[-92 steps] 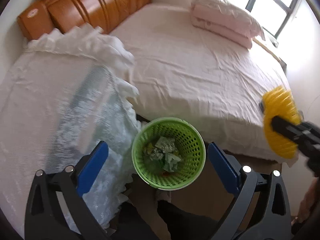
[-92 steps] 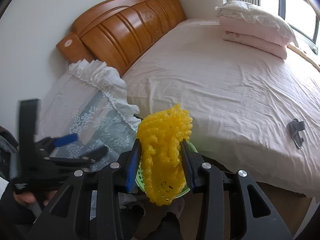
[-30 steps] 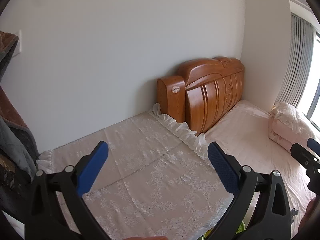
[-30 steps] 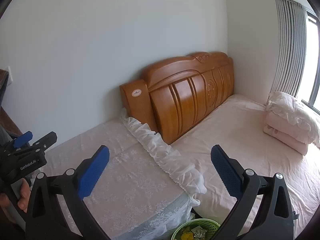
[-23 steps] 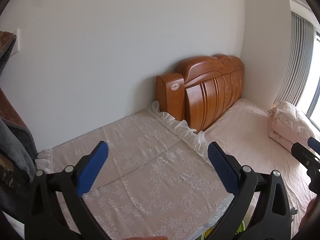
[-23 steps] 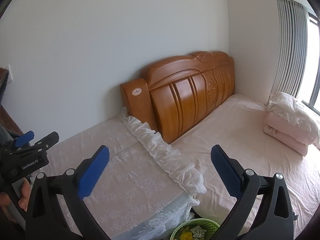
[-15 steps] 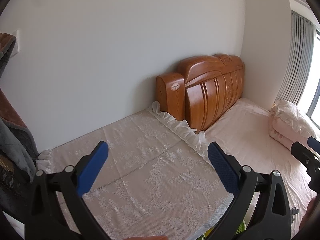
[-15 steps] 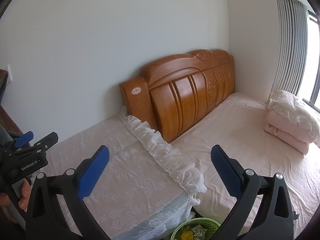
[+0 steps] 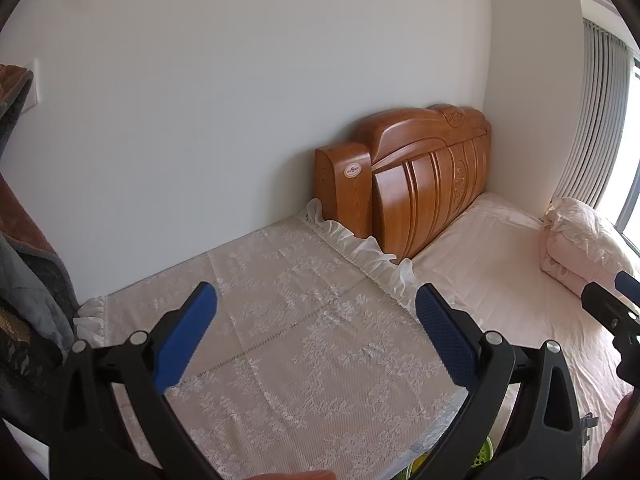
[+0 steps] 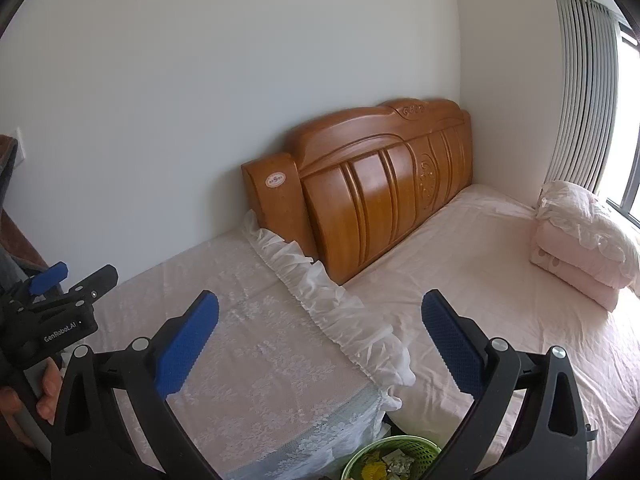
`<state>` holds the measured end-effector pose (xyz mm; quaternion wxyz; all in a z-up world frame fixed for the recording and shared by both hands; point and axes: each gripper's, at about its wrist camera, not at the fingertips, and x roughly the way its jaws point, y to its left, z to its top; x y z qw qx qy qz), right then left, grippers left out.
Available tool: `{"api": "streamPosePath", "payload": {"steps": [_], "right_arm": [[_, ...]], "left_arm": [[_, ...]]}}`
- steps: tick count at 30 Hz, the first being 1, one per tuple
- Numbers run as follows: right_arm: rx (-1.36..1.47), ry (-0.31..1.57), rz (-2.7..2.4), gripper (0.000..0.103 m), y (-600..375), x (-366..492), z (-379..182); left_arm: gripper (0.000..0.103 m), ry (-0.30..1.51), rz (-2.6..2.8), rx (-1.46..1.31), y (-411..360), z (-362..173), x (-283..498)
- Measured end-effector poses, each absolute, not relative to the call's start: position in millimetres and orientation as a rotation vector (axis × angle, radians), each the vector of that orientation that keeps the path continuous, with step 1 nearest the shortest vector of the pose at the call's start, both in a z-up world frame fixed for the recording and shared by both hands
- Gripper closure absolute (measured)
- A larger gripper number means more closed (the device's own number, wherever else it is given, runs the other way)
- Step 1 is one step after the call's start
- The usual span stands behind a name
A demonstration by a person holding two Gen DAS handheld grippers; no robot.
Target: Collect trash
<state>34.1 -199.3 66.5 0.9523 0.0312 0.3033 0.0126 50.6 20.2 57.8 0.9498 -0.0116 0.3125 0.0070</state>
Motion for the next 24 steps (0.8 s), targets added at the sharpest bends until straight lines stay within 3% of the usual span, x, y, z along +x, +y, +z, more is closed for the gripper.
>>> {"api": "streamPosePath", "payload": {"steps": [24], "right_arm": [[0.061,0.635,0.046,0.002,-192,35,62]], "left_arm": [[0.008,0.643,0.045,-0.063,33,53,48]]}}
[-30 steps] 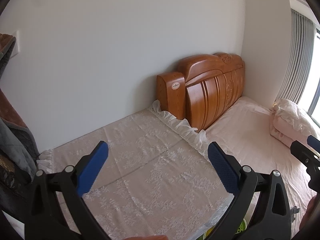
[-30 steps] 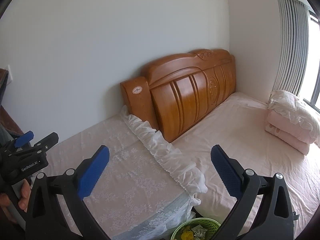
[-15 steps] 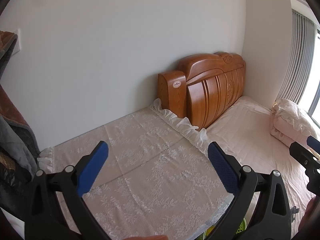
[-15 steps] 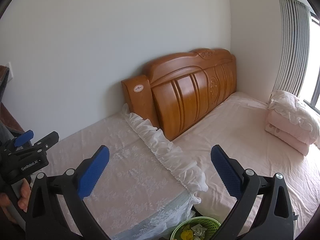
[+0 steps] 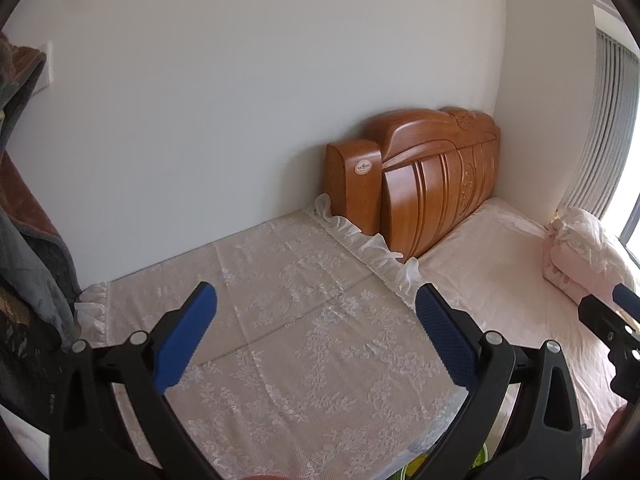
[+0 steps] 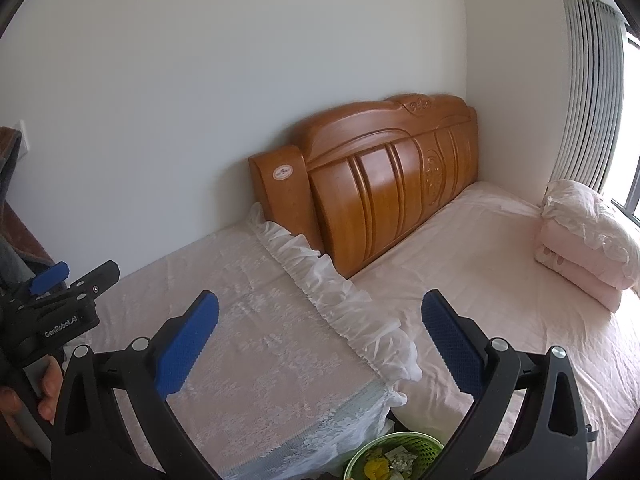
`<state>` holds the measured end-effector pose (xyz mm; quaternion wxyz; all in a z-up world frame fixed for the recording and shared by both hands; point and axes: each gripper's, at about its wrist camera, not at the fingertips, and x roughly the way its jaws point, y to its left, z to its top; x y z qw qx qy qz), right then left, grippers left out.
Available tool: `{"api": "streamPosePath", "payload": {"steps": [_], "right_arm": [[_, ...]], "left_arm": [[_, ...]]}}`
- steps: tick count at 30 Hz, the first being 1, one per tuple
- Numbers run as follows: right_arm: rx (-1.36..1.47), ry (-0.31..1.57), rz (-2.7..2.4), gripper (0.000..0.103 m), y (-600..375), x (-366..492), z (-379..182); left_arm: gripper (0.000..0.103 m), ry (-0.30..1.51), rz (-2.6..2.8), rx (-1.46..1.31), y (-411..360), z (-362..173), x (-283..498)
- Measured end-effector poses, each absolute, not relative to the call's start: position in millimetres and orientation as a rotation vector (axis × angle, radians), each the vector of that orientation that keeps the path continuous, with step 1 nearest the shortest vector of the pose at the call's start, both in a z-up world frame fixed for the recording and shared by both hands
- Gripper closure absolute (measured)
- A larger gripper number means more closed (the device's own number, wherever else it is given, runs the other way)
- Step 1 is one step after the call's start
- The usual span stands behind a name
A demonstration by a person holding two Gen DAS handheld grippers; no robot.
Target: Collect trash
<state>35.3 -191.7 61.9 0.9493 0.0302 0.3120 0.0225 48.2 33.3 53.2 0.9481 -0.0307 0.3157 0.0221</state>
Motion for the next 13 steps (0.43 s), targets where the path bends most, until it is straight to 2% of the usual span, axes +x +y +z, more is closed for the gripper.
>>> {"api": "streamPosePath", "payload": {"steps": [13], "right_arm": [[0.053,0.655,0.064,0.002,-182,41,56]], "left_arm": [[0.008,0.699,0.031,-0.094,46,44,59]]}}
